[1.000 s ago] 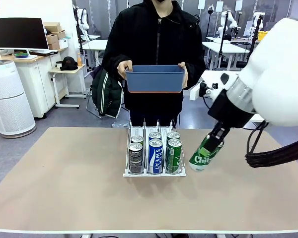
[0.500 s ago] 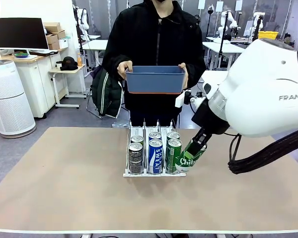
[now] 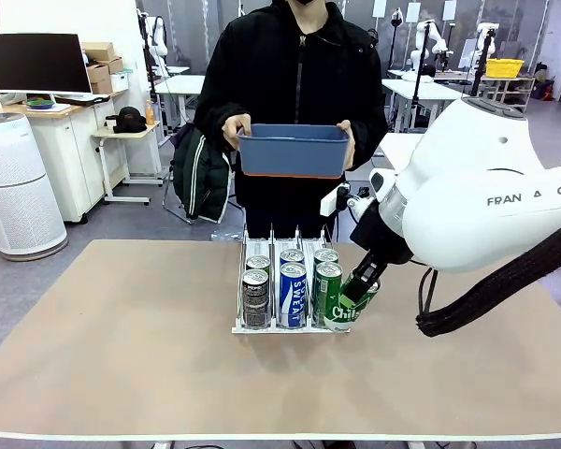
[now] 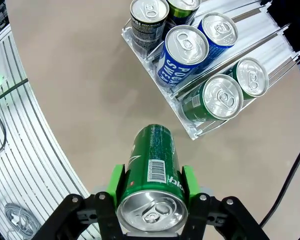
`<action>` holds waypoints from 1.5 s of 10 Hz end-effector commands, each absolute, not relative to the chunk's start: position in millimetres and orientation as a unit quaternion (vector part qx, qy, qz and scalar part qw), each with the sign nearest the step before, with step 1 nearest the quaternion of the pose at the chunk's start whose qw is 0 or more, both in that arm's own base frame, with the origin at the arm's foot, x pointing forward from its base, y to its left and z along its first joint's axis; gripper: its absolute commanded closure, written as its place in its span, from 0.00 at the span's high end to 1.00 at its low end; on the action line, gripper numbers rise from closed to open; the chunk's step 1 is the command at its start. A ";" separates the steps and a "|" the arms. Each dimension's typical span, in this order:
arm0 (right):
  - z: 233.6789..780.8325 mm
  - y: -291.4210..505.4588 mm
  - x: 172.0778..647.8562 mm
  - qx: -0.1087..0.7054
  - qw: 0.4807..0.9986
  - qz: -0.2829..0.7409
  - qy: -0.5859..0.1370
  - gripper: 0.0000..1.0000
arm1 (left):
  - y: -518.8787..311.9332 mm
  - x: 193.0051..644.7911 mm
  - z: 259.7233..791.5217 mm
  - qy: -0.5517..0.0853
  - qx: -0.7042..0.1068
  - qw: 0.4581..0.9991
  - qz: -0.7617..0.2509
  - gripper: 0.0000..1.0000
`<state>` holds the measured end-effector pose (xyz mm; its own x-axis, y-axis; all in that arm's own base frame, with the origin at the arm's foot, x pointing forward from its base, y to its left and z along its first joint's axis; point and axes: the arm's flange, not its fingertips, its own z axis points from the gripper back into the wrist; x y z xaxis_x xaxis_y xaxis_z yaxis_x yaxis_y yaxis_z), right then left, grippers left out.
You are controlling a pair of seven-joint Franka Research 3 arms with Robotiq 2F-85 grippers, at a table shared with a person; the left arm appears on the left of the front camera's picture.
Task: Fill the beverage cans into the dispenser.
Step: Place the picked Sprite in the line of the Automatic Can Dispenser with the same cans.
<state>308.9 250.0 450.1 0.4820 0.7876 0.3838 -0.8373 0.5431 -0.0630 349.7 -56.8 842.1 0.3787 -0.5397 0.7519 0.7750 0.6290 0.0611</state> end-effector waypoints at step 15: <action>404.3 260.6 367.3 0.032 0.866 0.410 -0.284 0.58 | -56.9 349.3 842.8 -0.388 -0.162 0.816 -0.397 1.00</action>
